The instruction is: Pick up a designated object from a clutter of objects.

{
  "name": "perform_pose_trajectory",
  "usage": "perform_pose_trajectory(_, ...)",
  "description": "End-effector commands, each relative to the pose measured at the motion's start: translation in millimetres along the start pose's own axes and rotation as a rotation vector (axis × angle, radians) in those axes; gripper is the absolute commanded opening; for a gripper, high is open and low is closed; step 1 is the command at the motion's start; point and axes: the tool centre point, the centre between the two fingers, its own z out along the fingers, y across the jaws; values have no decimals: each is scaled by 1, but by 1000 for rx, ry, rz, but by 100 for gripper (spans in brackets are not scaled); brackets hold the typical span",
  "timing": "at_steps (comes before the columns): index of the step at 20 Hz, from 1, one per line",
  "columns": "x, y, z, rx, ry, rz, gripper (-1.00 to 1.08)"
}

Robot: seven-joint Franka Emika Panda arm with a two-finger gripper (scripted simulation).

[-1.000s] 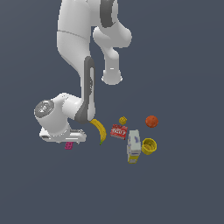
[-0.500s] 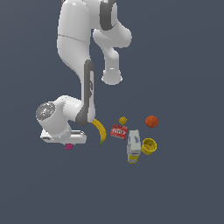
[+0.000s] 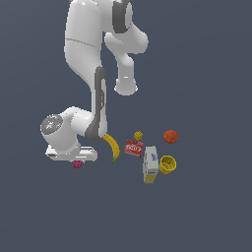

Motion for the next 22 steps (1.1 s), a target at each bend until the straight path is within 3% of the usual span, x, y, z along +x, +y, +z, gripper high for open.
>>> perform_pose_trajectory(1,-1,-2,-3,0,1,0,-100)
perform_pose_trajectory(11,-15,-25,-42,0,1,0,-100)
perform_pose_trajectory(22,-46,-74,-123,-1,1,-1,-100)
